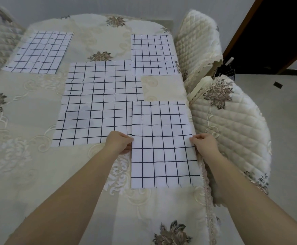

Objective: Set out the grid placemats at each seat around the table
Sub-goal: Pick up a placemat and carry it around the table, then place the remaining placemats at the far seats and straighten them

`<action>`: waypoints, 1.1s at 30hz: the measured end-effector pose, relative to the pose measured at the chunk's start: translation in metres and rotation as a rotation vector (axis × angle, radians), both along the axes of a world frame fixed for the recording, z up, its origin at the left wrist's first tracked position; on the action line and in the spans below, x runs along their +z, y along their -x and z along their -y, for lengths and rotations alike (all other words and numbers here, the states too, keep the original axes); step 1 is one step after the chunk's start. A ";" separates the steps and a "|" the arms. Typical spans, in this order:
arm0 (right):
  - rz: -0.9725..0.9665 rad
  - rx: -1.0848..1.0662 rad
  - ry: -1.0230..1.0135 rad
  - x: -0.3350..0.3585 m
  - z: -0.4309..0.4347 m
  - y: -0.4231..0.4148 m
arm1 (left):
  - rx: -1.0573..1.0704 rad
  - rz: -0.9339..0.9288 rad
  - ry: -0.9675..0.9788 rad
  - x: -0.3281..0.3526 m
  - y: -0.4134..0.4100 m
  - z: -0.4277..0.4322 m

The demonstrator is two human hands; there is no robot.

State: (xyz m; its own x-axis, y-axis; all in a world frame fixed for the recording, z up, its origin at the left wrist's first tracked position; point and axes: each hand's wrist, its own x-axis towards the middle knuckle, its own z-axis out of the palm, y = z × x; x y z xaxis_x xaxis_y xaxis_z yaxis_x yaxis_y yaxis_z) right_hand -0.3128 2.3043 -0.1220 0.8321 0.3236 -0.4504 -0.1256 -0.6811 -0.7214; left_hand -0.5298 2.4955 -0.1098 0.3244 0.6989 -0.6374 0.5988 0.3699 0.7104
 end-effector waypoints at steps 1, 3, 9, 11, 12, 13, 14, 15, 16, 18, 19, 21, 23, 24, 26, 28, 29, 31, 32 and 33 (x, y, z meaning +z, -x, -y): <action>0.034 -0.002 0.012 0.002 0.001 0.000 | 0.014 0.003 0.010 0.000 0.003 0.000; 0.090 -0.030 0.001 0.005 0.003 0.000 | 0.070 0.015 0.037 0.001 0.010 0.000; -0.082 -0.137 -0.314 0.014 -0.010 0.020 | 0.293 0.232 0.132 0.010 0.037 0.002; -0.162 -0.115 -0.377 0.017 -0.020 0.035 | 0.350 0.288 0.079 0.015 0.049 0.006; -0.190 -0.093 -0.397 0.018 -0.025 0.045 | 0.378 0.308 0.038 0.019 0.056 0.009; -0.209 -0.069 -0.414 0.019 -0.031 0.056 | 0.402 0.318 -0.007 0.022 0.063 0.012; -0.221 -0.040 -0.420 0.020 -0.036 0.068 | 0.426 0.325 -0.048 0.026 0.069 0.015; -0.235 -0.009 -0.427 0.021 -0.042 0.081 | 0.452 0.331 -0.083 0.031 0.078 0.018; -0.248 0.021 -0.431 0.022 -0.047 0.094 | 0.477 0.339 -0.109 0.036 0.086 0.021; -0.271 0.079 -0.433 0.025 -0.056 0.120 | 0.521 0.344 -0.149 0.045 0.103 0.027; -0.277 0.107 -0.433 0.027 -0.060 0.132 | 0.540 0.342 -0.166 0.047 0.112 0.029; -0.288 0.152 -0.436 0.030 -0.067 0.155 | 0.572 0.340 -0.184 0.050 0.131 0.032; -0.280 0.187 -0.439 0.032 -0.072 0.173 | 0.600 0.346 -0.182 0.050 0.147 0.032; -0.270 0.201 -0.435 0.032 -0.074 0.181 | 0.608 0.352 -0.177 0.049 0.154 0.031; -0.253 0.220 -0.430 0.033 -0.077 0.195 | 0.606 0.366 -0.169 0.046 0.168 0.028; -0.237 0.217 -0.427 0.033 -0.080 0.206 | 0.596 0.379 -0.160 0.043 0.180 0.024; -0.228 0.209 -0.426 0.033 -0.081 0.213 | 0.589 0.385 -0.153 0.041 0.186 0.020; -0.201 0.190 -0.434 0.033 -0.086 0.229 | 0.568 0.394 -0.137 0.039 0.199 0.011; -0.183 0.177 -0.438 0.033 -0.088 0.238 | 0.549 0.396 -0.131 0.039 0.205 0.005; -0.166 0.163 -0.440 0.033 -0.091 0.247 | 0.526 0.400 -0.125 0.039 0.212 0.000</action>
State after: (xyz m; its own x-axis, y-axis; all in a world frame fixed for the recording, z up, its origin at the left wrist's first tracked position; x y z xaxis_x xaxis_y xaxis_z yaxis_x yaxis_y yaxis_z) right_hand -0.5597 2.3952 -0.0889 0.6830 0.6331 -0.3642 -0.1804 -0.3370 -0.9241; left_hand -0.7418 2.4956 -0.0708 0.1146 0.8891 -0.4431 0.0433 0.4412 0.8964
